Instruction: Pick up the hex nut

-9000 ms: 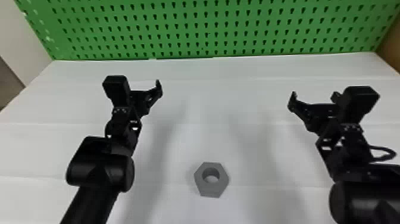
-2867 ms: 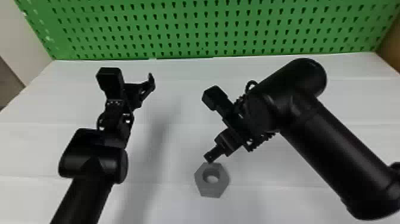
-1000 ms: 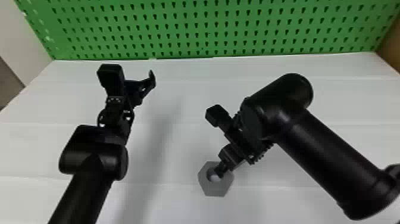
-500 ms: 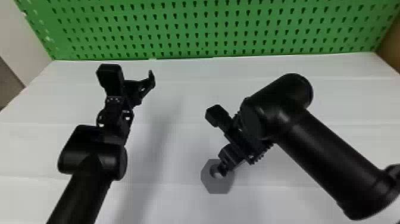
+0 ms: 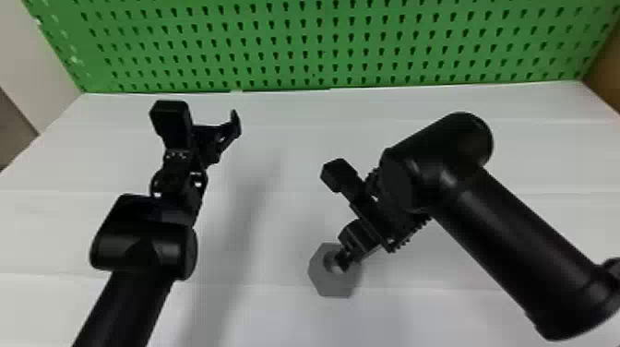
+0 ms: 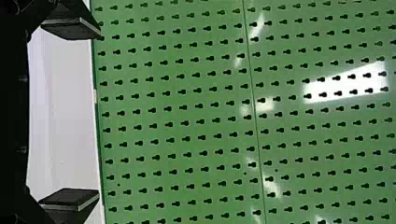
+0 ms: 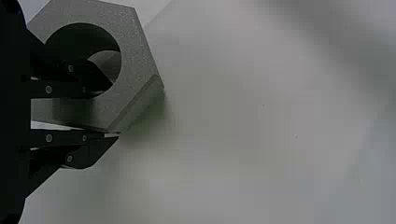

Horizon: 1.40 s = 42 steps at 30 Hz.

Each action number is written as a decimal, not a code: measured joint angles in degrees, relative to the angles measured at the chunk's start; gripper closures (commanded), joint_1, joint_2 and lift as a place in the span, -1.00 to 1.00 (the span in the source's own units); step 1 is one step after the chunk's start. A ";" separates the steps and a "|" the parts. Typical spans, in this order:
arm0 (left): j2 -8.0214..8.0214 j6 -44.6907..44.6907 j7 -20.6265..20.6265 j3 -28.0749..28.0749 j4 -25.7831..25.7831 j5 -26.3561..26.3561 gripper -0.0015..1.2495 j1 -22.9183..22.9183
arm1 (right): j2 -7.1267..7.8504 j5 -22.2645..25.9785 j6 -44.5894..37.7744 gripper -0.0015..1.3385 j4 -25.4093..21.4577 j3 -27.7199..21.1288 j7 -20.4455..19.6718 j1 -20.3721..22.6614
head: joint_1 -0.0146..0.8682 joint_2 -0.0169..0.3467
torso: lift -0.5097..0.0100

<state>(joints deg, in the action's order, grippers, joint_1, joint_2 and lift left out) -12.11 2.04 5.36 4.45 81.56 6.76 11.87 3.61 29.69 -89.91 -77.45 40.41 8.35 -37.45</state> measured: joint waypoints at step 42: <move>-0.01 0.42 0.00 0.85 0.09 1.65 -0.86 -1.60 | -1.43 -17.18 22.54 0.56 -26.14 -33.38 0.00 20.91 | 0.81 -0.09 | 0.63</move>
<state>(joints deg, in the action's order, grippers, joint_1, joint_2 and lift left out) -12.13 2.46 5.36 5.30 81.65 8.41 10.27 2.18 12.51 -67.37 -103.58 7.03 8.35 -16.55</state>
